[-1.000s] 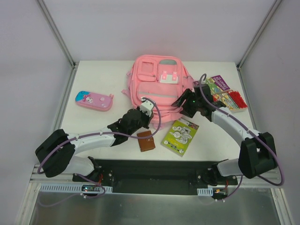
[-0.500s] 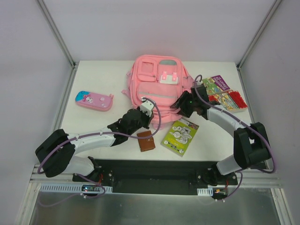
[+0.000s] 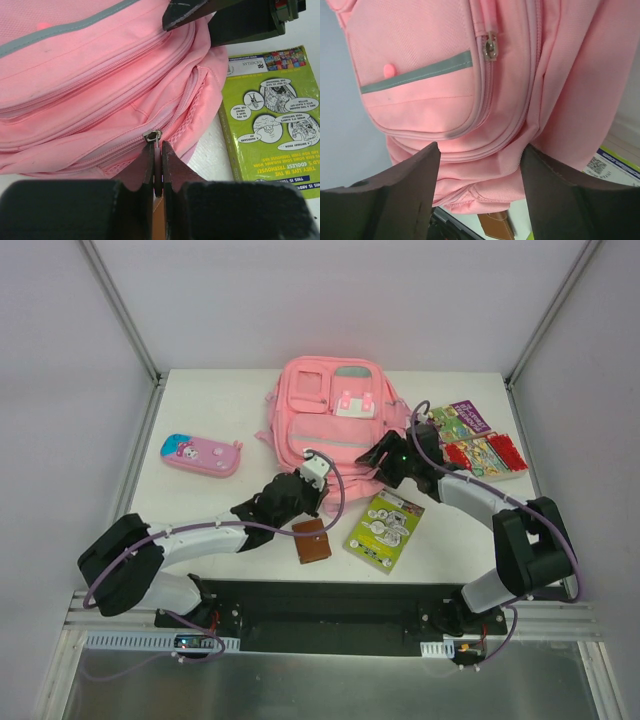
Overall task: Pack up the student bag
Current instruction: Unzip the student bag at the center of the board.
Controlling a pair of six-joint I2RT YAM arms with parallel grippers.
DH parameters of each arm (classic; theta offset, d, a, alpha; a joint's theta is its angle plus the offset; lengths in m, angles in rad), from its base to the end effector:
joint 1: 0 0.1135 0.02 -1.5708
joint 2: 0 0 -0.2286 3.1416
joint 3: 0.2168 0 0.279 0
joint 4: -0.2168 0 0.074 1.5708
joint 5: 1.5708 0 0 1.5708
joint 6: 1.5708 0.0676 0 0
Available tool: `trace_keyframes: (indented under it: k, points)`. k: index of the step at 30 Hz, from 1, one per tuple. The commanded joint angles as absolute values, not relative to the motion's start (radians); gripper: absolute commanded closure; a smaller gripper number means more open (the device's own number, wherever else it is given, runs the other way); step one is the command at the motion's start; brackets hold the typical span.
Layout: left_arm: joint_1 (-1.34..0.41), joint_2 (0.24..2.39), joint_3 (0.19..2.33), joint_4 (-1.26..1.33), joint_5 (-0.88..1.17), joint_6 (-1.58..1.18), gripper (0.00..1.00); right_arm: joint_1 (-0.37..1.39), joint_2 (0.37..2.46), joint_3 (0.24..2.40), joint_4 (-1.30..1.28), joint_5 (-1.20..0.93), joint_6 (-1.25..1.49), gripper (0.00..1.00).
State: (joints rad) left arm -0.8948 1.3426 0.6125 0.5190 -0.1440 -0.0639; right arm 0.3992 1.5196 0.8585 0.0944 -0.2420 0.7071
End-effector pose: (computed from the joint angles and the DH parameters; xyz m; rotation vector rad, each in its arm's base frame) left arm 0.2260 -0.2663 0.1696 0.6345 1.7000 -0.5595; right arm 0.3420 0.1619 0.1469 0.1969 2.2495 0.8829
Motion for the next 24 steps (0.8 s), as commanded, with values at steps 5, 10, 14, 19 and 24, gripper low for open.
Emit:
trace_keyframes:
  k: [5, 10, 14, 19, 24]
  points:
    - [-0.900, 1.362, 0.678, 0.632, -0.012, -0.091, 1.00, 0.442, 1.488, 0.747, 0.486, -0.215, 0.836, 0.38]
    - [-0.902, 1.353, 0.666, 0.632, -0.018, -0.086, 1.00, 0.448, 1.470, 0.673, 0.695, -0.192, 0.872, 0.61]
    - [-0.902, 1.342, 0.650, 0.634, -0.002, -0.086, 1.00, 0.437, 1.492, 0.730, 0.632, -0.253, 0.831, 0.44]
    - [-0.902, 1.344, 0.649, 0.635, 0.012, -0.077, 1.00, 0.430, 1.531, 0.742, 0.666, -0.293, 0.867, 0.96]
    - [-0.902, 1.319, 0.626, 0.620, -0.050, -0.055, 1.00, 0.381, 1.480, 0.770, 0.579, -0.282, 0.835, 0.99]
